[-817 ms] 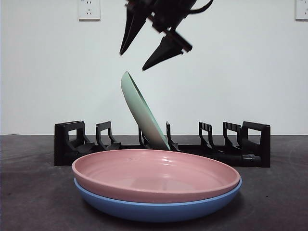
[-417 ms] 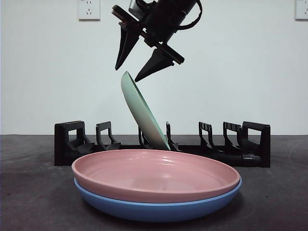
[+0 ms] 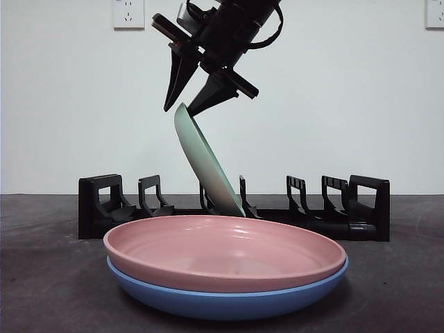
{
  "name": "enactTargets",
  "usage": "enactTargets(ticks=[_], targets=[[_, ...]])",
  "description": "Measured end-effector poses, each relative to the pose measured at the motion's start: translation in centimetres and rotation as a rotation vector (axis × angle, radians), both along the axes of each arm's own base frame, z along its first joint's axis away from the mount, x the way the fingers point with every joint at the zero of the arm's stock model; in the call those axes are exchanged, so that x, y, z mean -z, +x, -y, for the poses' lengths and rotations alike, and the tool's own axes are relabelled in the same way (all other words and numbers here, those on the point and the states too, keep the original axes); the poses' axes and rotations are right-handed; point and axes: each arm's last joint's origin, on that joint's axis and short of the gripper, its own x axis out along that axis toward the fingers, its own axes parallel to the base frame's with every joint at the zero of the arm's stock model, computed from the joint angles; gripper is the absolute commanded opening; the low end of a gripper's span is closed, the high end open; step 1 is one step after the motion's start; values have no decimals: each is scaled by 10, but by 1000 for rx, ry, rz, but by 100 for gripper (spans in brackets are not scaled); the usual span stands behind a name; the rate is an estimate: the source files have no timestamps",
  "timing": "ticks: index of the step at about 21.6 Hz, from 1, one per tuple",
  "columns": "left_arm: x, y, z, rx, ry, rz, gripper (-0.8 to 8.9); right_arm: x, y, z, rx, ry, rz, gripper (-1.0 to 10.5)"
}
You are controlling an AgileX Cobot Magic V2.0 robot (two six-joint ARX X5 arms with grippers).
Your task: Place the plate
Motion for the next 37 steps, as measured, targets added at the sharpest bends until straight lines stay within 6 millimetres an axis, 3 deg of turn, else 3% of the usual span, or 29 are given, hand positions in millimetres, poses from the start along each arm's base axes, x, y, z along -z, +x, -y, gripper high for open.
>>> enactTargets(ticks=[2,10,13,18,26,31,37], targets=[[0,0,0,0,0,0,376,0,-2,-2,-6,-2,0,14],[0,0,0,0,0,0,376,0,-6,-2,-21,5,-48,14],[0,0,0,0,0,0,376,-15,-15,4,-30,18,-38,14],[0,0,0,0,0,0,376,-73,-45,22,-97,137,66,14],[0,0,0,0,0,1,375,-111,-91,37,-222,122,166,14],[0,0,0,0,0,1,371,-122,-117,45,-280,48,227,14],[0,0,0,0,0,1,371,-110,-143,45,-296,24,333,14]])
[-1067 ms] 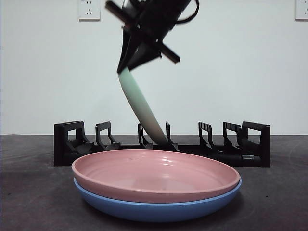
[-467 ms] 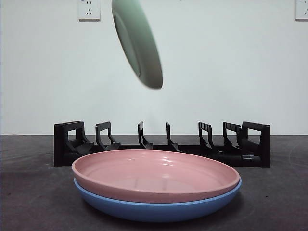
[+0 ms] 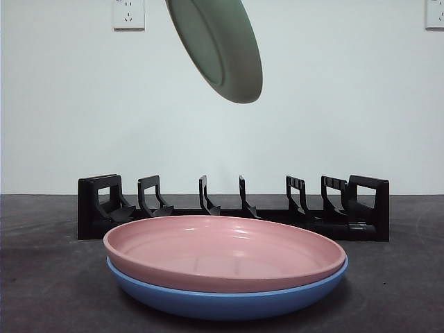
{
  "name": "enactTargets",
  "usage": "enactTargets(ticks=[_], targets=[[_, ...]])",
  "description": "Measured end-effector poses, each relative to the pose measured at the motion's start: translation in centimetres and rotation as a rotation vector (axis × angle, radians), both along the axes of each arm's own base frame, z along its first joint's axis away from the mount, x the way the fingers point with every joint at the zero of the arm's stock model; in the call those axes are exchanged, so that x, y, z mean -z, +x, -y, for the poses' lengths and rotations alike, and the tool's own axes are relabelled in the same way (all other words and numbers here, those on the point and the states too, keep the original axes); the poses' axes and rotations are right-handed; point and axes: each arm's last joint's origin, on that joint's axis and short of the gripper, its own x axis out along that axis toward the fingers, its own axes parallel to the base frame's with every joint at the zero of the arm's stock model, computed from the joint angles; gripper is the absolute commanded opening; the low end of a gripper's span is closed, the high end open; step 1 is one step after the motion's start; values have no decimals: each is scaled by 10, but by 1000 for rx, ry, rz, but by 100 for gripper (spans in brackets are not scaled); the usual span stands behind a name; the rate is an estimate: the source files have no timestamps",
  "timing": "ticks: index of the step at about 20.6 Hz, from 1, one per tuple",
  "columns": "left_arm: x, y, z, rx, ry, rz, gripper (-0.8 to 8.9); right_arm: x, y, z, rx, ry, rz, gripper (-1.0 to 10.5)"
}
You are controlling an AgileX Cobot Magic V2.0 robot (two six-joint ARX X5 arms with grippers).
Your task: Place the plate
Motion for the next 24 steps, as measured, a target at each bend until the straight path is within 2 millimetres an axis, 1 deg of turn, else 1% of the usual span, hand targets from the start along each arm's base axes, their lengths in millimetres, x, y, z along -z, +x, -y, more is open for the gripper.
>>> enactTargets(ticks=[3,8,14,17,18,24], targets=[[0,0,0,0,0,1,371,8,-23,7,-26,32,54,14],[0,0,0,0,0,1,371,24,-61,28,-42,80,156,14],[0,0,0,0,0,1,371,56,-96,52,-16,43,229,14],[0,0,0,0,-1,2,371,69,-109,63,-9,1,264,14],[0,0,0,0,-1,4,371,135,-133,16,-334,-560,308,15],[0,0,0,0,-1,4,371,160,-135,-5,-424,-665,280,15]])
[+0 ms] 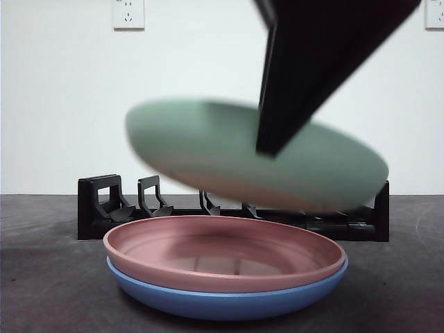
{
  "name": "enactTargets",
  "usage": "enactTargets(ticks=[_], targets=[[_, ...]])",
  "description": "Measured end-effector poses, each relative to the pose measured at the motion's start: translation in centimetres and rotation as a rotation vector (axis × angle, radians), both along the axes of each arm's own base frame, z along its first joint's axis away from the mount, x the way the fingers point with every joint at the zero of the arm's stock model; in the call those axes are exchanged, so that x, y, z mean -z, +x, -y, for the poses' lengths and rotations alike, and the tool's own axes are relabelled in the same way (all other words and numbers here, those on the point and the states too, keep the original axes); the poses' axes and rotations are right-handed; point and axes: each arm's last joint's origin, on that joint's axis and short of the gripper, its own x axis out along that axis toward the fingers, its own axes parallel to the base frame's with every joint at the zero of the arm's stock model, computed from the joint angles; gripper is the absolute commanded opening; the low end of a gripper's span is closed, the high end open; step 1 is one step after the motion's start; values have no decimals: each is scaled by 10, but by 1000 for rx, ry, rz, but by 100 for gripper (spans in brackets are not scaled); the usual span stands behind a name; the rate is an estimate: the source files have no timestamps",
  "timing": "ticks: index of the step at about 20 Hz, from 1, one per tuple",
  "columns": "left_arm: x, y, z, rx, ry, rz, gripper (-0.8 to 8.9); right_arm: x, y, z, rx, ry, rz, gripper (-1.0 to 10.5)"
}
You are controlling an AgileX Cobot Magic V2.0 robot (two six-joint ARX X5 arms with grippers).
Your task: Place the plate
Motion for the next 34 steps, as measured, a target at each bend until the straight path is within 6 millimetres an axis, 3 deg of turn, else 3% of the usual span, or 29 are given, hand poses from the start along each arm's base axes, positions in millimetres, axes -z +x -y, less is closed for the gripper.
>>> enactTargets(ticks=[9,23,28,34], targets=[[0,0,0,0,0,0,371,29,2,-15,-41,-142,-32,15],[0,0,0,0,0,0,371,42,7,-30,-72,-137,9,20],[0,0,0,0,0,0,371,42,7,-30,-80,-137,16,197],[0,0,0,0,0,0,371,41,6,-30,-84,-143,14,252]])
